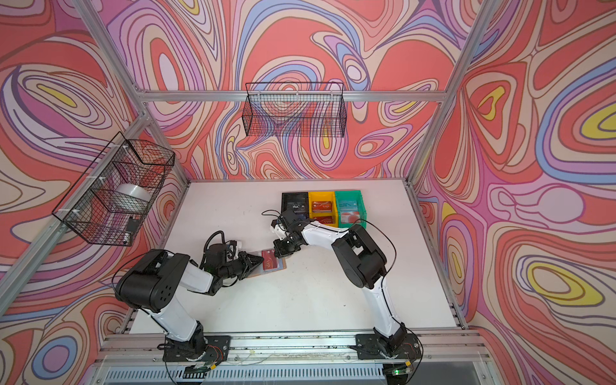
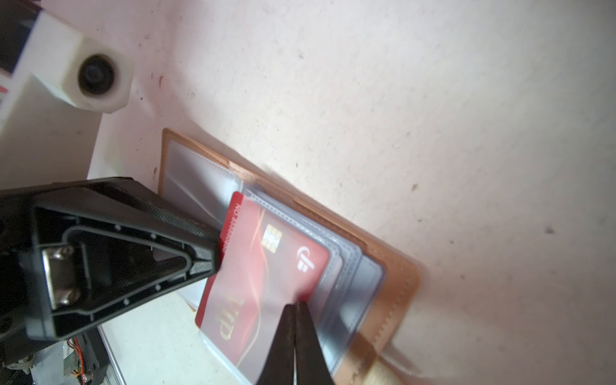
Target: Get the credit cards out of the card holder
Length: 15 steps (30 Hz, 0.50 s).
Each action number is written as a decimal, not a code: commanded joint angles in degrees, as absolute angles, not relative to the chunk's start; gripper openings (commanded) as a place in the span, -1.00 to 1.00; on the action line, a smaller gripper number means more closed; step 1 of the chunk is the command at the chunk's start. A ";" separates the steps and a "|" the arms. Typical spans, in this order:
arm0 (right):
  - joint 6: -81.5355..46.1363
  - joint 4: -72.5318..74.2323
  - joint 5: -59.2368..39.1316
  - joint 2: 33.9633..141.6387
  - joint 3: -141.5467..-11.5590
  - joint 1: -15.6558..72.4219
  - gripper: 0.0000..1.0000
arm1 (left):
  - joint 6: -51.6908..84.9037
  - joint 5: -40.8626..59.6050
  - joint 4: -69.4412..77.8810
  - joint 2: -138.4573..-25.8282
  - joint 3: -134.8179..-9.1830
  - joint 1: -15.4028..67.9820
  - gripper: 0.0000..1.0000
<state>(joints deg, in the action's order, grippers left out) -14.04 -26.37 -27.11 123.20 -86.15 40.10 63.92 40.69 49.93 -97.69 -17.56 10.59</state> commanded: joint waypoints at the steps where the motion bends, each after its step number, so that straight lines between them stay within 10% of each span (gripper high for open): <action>1: -13.79 -27.69 -26.87 124.68 -84.81 40.41 -0.88 | 64.24 40.20 48.94 -96.77 -16.35 9.97 -0.67; 15: -13.89 -27.42 -26.89 124.73 -84.42 40.43 -0.88 | 64.54 40.82 50.30 -98.23 -16.82 9.79 -0.67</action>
